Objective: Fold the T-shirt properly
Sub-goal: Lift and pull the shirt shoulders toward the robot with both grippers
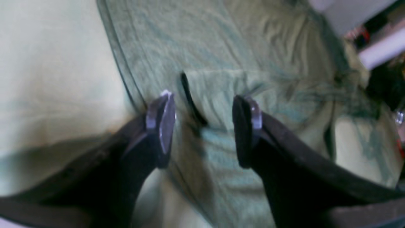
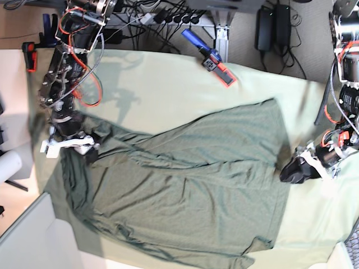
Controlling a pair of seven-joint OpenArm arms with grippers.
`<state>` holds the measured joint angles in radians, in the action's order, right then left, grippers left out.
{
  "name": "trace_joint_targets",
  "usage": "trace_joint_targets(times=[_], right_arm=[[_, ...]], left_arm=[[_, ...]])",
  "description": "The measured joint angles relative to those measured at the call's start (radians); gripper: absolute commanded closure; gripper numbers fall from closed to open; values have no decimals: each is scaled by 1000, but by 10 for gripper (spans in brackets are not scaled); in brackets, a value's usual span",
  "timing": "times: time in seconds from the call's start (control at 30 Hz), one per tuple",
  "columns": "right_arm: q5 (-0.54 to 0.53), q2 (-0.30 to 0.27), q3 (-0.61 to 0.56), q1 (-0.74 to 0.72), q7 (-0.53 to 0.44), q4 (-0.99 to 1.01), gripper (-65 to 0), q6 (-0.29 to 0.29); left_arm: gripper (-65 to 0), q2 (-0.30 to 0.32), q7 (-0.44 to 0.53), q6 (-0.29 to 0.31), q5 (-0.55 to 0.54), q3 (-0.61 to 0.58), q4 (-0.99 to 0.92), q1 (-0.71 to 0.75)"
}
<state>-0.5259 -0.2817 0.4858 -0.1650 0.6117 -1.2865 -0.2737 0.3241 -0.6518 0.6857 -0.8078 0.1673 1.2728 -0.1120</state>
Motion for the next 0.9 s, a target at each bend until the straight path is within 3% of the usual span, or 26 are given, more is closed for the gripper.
trace_joint_targets(times=[0.07, 0.23, 0.37, 0.6, 0.7, 0.83, 0.9], right_arm=[[-9, 0, 60, 0, 70, -10, -418, 0], [-69, -6, 211, -1, 115, -17, -418, -2], [-76, -10, 252, 14, 126, -17, -418, -2], [-83, -4, 238, 63, 129, -17, -418, -3], [-80, -6, 239, 82, 123, -17, -418, -3], [-81, -5, 239, 84, 123, -17, -418, -3], [-81, -5, 239, 84, 123, -17, -418, -3]], left_arm=[[-330, 26, -1, -1, 0, 3, 117, 85], [-330, 40, 1, 2, 95, -5, 402, 286], [-330, 57, 66, 6, 325, -63, 580, 416], [-330, 153, 208, 3, 734, -331, 696, 486], [-330, 179, 211, -62, 873, -426, 694, 486], [-330, 177, 230, -189, 972, -489, 694, 480], [-330, 179, 232, -211, 1000, -488, 678, 468]])
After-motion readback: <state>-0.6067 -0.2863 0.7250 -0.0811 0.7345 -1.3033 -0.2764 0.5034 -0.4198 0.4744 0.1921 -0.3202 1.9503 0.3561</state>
